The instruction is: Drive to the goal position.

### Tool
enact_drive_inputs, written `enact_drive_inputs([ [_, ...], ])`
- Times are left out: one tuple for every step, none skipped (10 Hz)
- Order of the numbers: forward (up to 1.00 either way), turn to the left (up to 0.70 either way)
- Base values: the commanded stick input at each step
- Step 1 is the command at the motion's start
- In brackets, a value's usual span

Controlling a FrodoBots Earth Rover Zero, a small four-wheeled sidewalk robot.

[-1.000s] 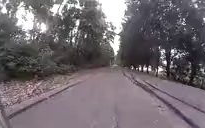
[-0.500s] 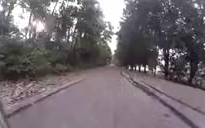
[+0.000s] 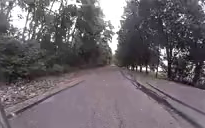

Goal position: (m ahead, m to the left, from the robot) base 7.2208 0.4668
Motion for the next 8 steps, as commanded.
enact_drive_inputs([
  [0.70,0.00],
  [0.70,0.00],
  [0.70,0.00],
  [0.70,0.00],
  [0.70,0.00],
  [0.70,0.00],
  [0.70,0.00],
  [0.70,0.00],
])
